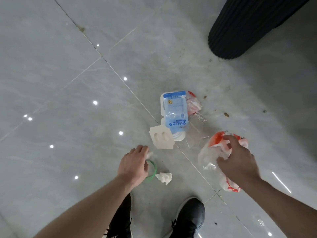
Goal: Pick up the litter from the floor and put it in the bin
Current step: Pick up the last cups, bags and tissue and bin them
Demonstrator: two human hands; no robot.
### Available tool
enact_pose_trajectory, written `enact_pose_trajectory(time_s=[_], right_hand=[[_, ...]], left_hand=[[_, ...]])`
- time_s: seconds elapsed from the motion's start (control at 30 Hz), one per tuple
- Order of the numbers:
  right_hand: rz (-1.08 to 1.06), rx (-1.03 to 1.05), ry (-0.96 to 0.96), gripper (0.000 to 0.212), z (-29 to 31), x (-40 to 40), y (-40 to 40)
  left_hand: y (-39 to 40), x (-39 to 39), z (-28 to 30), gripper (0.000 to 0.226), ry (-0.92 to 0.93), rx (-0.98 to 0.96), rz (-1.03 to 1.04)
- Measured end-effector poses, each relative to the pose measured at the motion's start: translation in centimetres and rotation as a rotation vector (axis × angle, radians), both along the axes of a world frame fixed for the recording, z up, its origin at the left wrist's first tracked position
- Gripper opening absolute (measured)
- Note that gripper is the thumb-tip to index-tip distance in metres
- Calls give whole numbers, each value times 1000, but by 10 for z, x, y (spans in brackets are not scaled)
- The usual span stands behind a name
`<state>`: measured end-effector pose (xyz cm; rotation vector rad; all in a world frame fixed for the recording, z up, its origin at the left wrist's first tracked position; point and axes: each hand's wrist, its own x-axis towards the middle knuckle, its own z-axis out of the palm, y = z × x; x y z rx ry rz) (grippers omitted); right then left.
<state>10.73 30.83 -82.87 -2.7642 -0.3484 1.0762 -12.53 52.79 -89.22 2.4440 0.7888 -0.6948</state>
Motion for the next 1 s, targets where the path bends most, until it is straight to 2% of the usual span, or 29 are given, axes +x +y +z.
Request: enact_pose_trajectory(time_s=[0.13, 0.23, 0.3, 0.37, 0.47, 0.57, 0.67, 0.73, 0.8, 0.87, 0.93, 1.0], right_hand=[[324, -106, 145, 113, 6, 20, 21], [526, -174, 198, 136, -14, 30, 47], [564, -193, 201, 139, -31, 28, 67], [613, -206, 176, 135, -49, 21, 83], [664, -212, 175, 124, -71, 12, 98], [623, -142, 156, 104, -79, 6, 97], [561, -107, 139, 115, -81, 2, 89], [524, -114, 160, 123, -84, 2, 86], [452, -108, 190, 131, -89, 4, 85], [300, -88, 202, 136, -94, 9, 86], [81, -68, 202, 133, -102, 17, 85], [-43, -58, 207, 116, -112, 22, 78]], left_hand=[[14, 33, 12, 75, -165, -147, 96], [24, 64, 2, 91, -180, -209, 158], [28, 77, -13, 88, -169, -282, 249], [30, 83, -29, 73, -139, -341, 325], [33, 78, -39, 44, -108, -232, 265], [40, 64, -34, 33, -149, -234, 272], [54, 58, -22, 48, -258, -333, 402], [66, 67, -18, 65, -290, -342, 447], [75, 84, -19, 83, -246, -381, 491], [81, 102, -22, 91, -171, -387, 521], [86, 113, -28, 75, -67, -305, 470], [87, 118, -32, 55, 25, -233, 442]])
